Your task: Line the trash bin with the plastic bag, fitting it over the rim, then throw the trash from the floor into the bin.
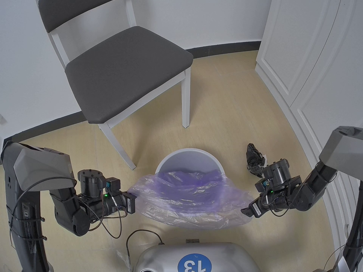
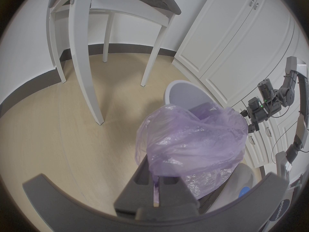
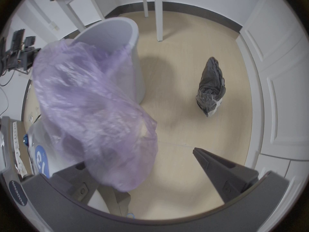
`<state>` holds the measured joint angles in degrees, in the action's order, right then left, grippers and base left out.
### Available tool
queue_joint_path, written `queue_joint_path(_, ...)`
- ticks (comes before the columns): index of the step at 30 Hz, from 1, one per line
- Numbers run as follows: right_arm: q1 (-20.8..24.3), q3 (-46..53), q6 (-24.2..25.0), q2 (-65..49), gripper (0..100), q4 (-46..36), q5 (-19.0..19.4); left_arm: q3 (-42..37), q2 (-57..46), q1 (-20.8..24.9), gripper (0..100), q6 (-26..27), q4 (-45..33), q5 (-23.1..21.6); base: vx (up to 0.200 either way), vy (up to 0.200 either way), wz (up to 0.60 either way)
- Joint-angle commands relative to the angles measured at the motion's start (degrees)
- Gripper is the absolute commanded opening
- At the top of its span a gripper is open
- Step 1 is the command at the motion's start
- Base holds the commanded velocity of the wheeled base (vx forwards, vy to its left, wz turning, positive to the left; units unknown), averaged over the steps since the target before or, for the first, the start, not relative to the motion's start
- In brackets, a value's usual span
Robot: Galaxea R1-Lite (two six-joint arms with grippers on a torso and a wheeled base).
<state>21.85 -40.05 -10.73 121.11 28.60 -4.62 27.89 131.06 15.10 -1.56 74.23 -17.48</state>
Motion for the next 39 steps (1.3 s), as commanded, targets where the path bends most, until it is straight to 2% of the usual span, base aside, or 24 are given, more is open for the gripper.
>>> queue_joint_path(1,1.88,3.4,-4.92,-18.9,100,-5.84,2.25,-0.29,0.07,0.36,0,-0.2,0.92,-0.18,0.0,0.0,0.0)
queue_joint_path(5,5.84,0.67,-4.92,-25.66,100,-12.6,2.34,-0.73,0.34,0.36,0,-0.37,3.03,-0.18,0.0,0.0,0.0)
queue_joint_path(10,13.49,-1.0,-4.3,-24.61,100,-12.52,2.51,-0.82,0.69,0.36,0,-0.37,4.61,-0.1,0.0,0.0,0.0)
queue_joint_path(11,15.86,-1.26,-4.21,-21.62,100,-10.85,2.42,-0.91,0.69,0.28,0,-0.37,4.61,-0.01,0.0,0.0,0.0)
queue_joint_path(15,19.29,-2.41,-4.39,-14.68,100,-1.35,2.16,-0.91,0.69,0.19,0,-0.29,4.7,0.08,0.0,0.0,0.0)
queue_joint_path(16,19.64,-2.84,-4.65,-13.18,100,0.76,2.16,-1.0,0.77,0.19,100,-0.29,4.7,0.08,0.0,0.0,0.0)
queue_joint_path(21,20.96,-4.87,-5.97,-6.42,100,5.15,2.77,-0.91,1.39,-0.16,100,-0.2,5.66,0.08,0.0,0.0,0.0)
queue_joint_path(23,21.31,-6.18,-8.08,-2.29,100,5.5,4.53,-1.0,1.74,-0.51,100,-0.2,7.69,0.17,0.0,0.0,0.0)
queue_joint_path(34,21.75,-12.16,-8.26,5.89,100,8.4,7.52,-1.52,2.18,-1.04,100,0.15,8.92,-0.18,0.0,0.0,0.0)
queue_joint_path(39,21.75,-13.92,-8.26,7.56,100,8.31,7.61,-1.52,2.36,-1.13,100,0.33,8.92,-0.18,0.0,0.0,0.0)
